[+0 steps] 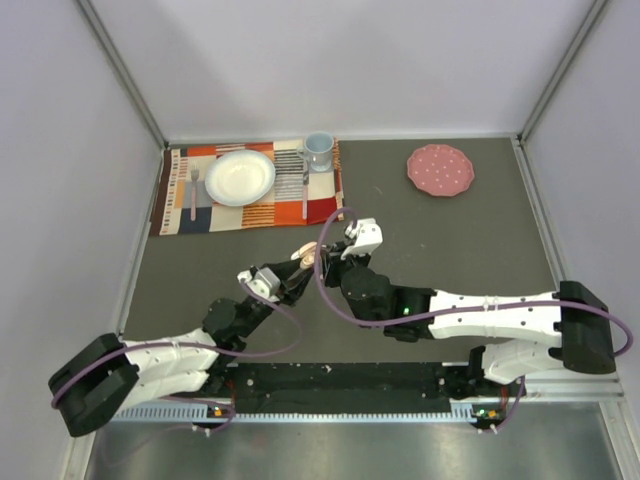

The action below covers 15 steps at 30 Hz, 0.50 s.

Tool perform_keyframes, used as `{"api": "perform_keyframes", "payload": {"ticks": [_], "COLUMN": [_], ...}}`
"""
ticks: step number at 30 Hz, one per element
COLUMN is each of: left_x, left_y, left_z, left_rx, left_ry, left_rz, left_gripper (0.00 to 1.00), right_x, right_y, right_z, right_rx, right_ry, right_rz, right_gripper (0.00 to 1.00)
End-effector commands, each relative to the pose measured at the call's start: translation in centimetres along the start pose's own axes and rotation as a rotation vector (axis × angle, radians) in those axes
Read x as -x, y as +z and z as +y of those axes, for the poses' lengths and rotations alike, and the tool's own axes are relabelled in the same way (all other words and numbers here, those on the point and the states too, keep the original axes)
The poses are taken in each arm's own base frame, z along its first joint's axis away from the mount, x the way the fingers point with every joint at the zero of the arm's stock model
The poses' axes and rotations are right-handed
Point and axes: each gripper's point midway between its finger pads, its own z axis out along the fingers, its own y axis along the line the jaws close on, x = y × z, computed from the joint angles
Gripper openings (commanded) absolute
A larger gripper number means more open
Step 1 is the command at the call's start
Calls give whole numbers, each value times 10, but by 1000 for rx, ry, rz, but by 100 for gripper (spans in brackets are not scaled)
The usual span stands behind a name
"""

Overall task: Insert the wireless bluetooth earbuds into the charging case
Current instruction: Insert the right earbud into the right side groove of the charging case.

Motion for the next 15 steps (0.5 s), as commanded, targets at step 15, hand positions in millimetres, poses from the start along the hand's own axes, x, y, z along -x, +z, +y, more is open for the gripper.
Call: {"api": "perform_keyframes", "payload": {"ticks": [15], "left_x": [114], "left_y": [-13], "left_z": [-3], "left_rx": [-32], "left_ry": [-29], "left_rz": [-439], "left_gripper": [0], "right_x": [72], "right_y": [-24], "right_z": [27], "right_rx": [150], "right_ry": [149], "right_rz": [-89], "right_gripper": [0]}}
